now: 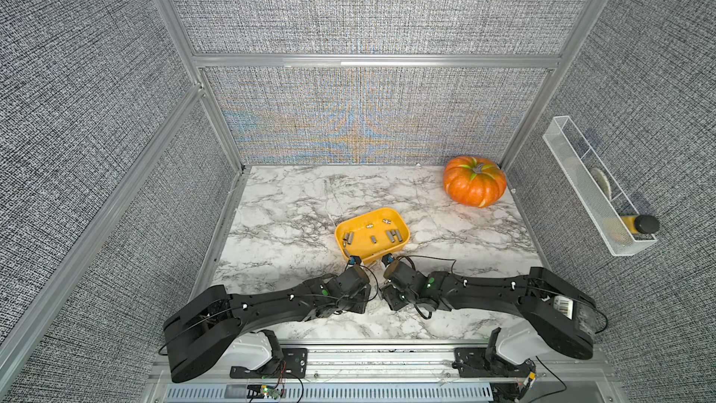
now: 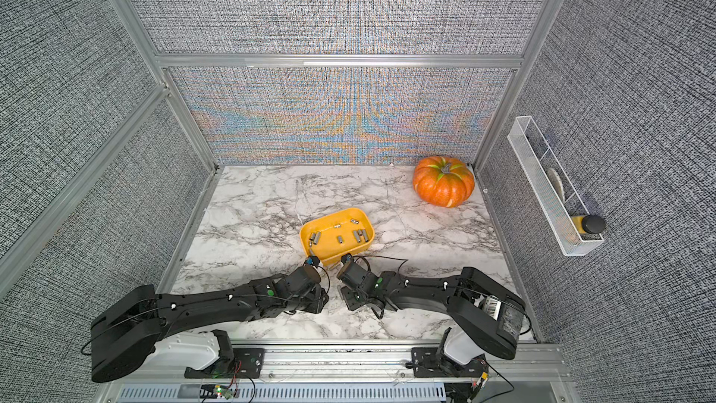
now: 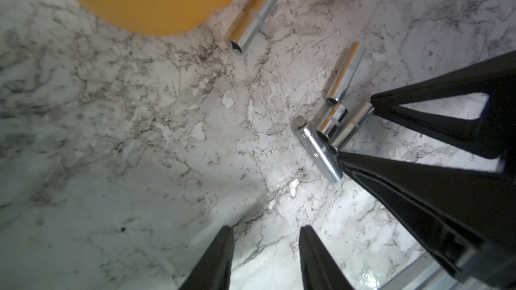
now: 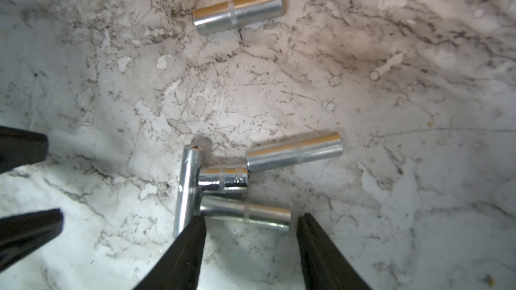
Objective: Put the socket on the desktop into the storage box
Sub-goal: Pick up the socket head at the center of the board.
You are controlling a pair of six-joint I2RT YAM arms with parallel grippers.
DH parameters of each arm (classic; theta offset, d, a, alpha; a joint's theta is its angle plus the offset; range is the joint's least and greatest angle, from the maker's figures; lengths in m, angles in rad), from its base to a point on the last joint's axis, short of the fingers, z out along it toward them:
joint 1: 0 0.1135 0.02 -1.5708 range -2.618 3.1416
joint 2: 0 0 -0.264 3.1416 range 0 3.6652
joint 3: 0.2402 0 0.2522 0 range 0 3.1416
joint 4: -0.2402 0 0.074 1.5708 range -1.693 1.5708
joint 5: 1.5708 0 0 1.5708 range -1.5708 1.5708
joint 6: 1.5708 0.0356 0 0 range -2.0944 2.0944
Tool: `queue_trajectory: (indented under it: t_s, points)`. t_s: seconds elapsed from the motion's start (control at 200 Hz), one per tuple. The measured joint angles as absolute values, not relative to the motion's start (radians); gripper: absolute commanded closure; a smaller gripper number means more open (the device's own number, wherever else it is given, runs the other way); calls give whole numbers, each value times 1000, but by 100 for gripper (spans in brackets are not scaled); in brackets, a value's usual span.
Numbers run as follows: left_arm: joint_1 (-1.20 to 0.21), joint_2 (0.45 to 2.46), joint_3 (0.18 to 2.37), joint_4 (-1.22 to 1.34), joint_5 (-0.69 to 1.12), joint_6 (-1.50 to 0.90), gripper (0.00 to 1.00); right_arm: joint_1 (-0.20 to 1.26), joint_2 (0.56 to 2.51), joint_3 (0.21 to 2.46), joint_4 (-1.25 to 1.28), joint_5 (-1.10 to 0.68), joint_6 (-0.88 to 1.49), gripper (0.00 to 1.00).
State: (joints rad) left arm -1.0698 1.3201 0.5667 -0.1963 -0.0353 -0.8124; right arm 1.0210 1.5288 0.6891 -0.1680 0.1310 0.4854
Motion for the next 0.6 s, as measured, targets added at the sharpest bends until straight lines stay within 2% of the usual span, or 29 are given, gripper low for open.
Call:
queue_trajectory:
  t_s: [0.29, 0.601]
  points:
    - [-1070, 1319, 564, -189, -40, -812, 55, 1012, 1552, 698, -127, 133, 483, 43]
    - [-1070, 1317, 562, -182, -46, -812, 55, 1010, 1487, 669, -186, 97, 484, 46]
